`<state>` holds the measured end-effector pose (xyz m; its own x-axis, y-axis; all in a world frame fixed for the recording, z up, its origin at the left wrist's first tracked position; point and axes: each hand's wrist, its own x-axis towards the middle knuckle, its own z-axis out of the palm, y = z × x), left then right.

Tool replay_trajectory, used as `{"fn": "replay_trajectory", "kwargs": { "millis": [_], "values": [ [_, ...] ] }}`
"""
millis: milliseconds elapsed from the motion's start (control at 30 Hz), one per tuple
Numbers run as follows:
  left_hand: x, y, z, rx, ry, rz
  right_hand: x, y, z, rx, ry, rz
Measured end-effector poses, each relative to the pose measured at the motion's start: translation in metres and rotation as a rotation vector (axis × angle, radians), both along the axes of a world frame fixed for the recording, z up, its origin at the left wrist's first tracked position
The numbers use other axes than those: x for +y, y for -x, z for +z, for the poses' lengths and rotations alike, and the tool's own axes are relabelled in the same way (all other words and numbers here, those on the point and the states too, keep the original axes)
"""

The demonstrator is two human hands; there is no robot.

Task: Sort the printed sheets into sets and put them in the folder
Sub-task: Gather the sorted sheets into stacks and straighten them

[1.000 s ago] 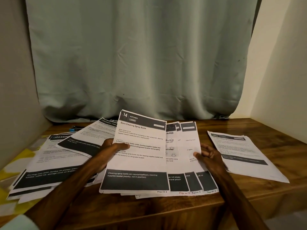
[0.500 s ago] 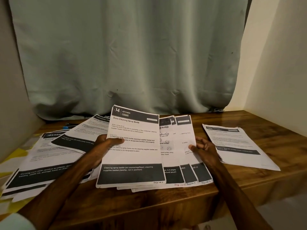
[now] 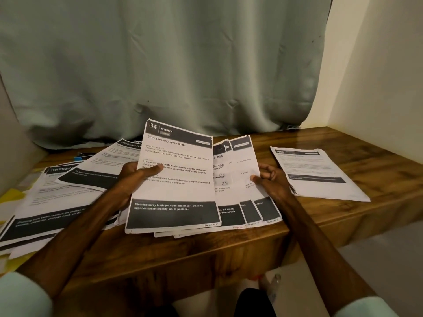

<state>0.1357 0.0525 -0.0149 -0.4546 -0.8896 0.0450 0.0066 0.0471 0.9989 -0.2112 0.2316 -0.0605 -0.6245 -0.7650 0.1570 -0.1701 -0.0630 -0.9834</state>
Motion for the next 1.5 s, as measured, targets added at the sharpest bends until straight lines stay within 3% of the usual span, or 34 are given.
{"fn": "replay_trajectory", "kwargs": {
  "millis": [200, 600, 1033, 1167, 1267, 1367, 1433, 1500],
  "values": [
    [0.01, 0.012, 0.007, -0.058, 0.138, 0.031, -0.001, -0.001, -0.001, 0.048, -0.03, -0.009],
    [0.02, 0.064, 0.039, -0.002, 0.286, -0.084, -0.003, 0.003, -0.006, 0.048, -0.041, 0.004],
    [0.02, 0.101, 0.035, 0.007, 0.287, -0.076, -0.007, 0.002, -0.01, 0.008, -0.015, -0.01],
    [0.027, 0.113, 0.035, 0.048, 0.208, -0.054, -0.005, -0.002, -0.005, 0.104, 0.003, -0.102],
    [0.031, 0.128, 0.03, 0.045, 0.181, -0.019, 0.003, -0.017, 0.011, -0.18, 0.125, -0.132],
    [0.04, 0.143, 0.025, 0.006, 0.179, 0.005, 0.01, -0.019, 0.02, -0.519, 0.203, 0.055],
    [0.043, 0.152, 0.02, -0.027, 0.185, 0.021, 0.021, -0.021, 0.027, -0.526, 0.165, 0.14],
    [0.048, 0.155, 0.02, -0.051, 0.167, 0.027, 0.031, -0.019, 0.036, -0.353, 0.041, 0.105]
  ]
}}
